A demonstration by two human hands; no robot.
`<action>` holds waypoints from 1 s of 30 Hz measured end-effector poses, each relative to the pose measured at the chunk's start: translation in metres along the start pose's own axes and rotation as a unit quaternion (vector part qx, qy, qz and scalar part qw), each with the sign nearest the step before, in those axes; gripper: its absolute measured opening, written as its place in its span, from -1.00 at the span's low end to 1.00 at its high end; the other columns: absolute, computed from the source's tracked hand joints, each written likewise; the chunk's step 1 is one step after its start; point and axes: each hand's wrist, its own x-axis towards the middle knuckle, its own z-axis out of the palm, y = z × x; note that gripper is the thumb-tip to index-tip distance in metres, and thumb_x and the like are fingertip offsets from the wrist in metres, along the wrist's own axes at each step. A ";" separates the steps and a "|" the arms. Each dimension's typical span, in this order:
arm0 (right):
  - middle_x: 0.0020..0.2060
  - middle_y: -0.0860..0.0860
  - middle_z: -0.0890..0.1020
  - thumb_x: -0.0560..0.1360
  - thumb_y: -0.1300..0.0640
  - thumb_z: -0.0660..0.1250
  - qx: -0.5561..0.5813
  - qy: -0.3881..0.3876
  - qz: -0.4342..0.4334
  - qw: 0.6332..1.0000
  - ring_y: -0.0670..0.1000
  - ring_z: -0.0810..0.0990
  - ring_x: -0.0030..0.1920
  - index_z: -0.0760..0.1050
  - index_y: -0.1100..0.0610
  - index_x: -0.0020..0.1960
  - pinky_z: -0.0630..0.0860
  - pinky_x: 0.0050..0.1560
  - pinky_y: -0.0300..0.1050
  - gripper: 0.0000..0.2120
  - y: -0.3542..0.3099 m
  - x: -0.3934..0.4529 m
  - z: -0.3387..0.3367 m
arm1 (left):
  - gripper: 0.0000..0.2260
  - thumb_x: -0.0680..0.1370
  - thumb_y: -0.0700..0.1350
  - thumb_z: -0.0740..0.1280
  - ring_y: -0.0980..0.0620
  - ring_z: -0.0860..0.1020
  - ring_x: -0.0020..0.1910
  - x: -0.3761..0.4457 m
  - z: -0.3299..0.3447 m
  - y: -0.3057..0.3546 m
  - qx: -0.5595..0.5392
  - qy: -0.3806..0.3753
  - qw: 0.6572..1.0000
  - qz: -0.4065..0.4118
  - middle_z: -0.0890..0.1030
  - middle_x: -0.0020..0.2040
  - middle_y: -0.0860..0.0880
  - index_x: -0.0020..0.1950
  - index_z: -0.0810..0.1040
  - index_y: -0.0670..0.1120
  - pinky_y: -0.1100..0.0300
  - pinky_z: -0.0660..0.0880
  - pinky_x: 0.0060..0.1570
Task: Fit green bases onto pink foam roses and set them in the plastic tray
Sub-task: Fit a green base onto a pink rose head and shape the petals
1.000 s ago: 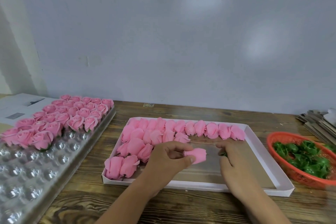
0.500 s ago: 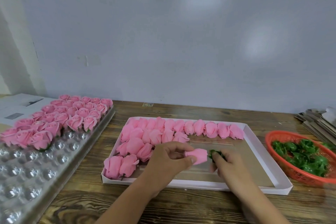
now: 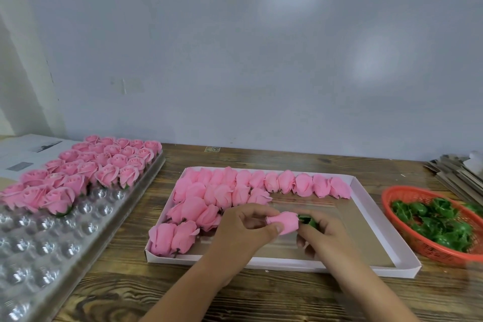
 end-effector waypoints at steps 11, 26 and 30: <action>-0.30 0.02 0.49 0.40 -0.02 0.38 0.188 -0.011 0.029 0.982 -0.08 0.40 -0.35 0.66 0.04 0.11 0.34 -0.42 -0.26 -0.68 -0.002 0.001 0.001 | -0.80 0.46 -0.22 0.56 0.07 0.71 -0.08 0.003 -0.002 -0.002 -0.020 0.007 1.000 -0.013 0.75 -0.07 -0.02 -0.05 0.74 0.08 0.25 0.62 -0.08; -0.17 -0.03 0.62 0.64 0.23 0.10 0.193 -0.005 0.046 0.980 -0.05 0.44 -0.32 0.65 0.11 0.14 0.33 -0.43 -0.22 -0.66 0.004 0.006 -0.004 | -0.78 0.45 -0.23 0.55 0.06 0.71 -0.05 0.004 -0.004 -0.001 -0.051 0.005 0.998 -0.023 0.75 -0.05 -0.03 -0.06 0.74 0.11 0.22 0.63 -0.06; -0.21 0.01 0.62 0.62 0.19 0.20 0.194 -0.006 0.024 0.981 -0.06 0.49 -0.29 0.61 0.11 0.17 0.38 -0.38 -0.23 -0.76 0.003 0.004 0.000 | -0.79 0.46 -0.22 0.56 0.06 0.71 -0.04 0.004 -0.004 -0.001 -0.044 -0.001 0.999 -0.022 0.75 -0.04 -0.02 -0.04 0.74 0.10 0.22 0.63 -0.05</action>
